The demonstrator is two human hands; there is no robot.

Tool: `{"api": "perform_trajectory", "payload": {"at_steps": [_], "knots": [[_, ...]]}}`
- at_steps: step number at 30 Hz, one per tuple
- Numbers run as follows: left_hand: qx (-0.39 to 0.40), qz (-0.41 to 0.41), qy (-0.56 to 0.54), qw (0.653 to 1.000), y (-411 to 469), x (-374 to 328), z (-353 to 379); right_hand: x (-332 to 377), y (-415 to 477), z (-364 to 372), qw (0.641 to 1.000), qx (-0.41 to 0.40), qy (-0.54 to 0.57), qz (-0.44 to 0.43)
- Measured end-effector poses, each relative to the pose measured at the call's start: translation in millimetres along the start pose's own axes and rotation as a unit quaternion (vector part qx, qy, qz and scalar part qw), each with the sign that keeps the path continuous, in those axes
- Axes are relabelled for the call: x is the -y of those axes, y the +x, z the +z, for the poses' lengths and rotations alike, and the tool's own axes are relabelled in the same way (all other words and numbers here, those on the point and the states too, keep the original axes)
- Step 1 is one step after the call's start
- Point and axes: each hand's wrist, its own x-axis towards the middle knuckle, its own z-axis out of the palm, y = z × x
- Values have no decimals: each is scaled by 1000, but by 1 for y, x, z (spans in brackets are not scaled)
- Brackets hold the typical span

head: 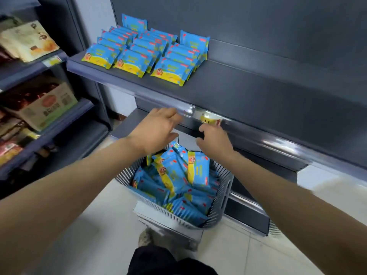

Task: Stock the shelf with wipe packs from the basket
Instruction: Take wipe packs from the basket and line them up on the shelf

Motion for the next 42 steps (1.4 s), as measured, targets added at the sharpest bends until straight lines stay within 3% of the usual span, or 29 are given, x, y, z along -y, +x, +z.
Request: {"api": "perform_trajectory", "payload": {"at_steps": [5,9,13,16,19,25,29,33,39,42], "knots": [[105,-70,-37,991,-13,24,72,-39,-4,72,971,203,7,127],[173,-83,-45,980,-20,36,118,-53,0,110,939,260,68,214],[263,-84,-65,959,-20,42,148,-53,-3,125,922,256,101,271],[333,-49,-47,940,-16,46,165,-51,-2,120,909,274,155,274],[395,-17,-26,918,-12,48,177,-43,2,106,926,280,94,237],[378,21,-7,926,-4,49,183,-32,7,61,955,248,-15,160],[410,15,-80,909,-4,57,175,-18,15,17,958,256,-48,116],[381,7,-131,915,10,69,141,7,37,-33,976,195,-71,71],[279,31,-111,953,44,98,60,44,89,-101,996,-59,25,55],[221,30,-141,964,59,118,15,52,118,-116,989,-118,61,61]]}}
